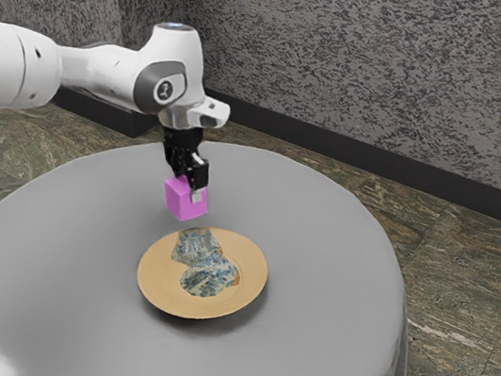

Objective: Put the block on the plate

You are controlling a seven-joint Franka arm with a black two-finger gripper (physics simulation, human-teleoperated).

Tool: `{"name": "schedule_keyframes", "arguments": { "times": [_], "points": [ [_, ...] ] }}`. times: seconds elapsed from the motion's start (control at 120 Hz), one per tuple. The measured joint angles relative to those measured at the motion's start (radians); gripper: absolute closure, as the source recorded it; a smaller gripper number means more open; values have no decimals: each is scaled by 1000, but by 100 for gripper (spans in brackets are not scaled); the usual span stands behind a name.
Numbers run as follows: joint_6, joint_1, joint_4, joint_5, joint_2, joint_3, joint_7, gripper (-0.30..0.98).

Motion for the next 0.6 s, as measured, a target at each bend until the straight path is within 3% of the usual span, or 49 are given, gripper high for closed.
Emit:
{"name": "schedule_keyframes", "arguments": {
  "times": [0.342, 0.6],
  "points": [
    [59, 33, -253, 15, -148, -122, -100, 28],
    [139, 31, -351, 18, -163, -188, -179, 28]
  ]
}}
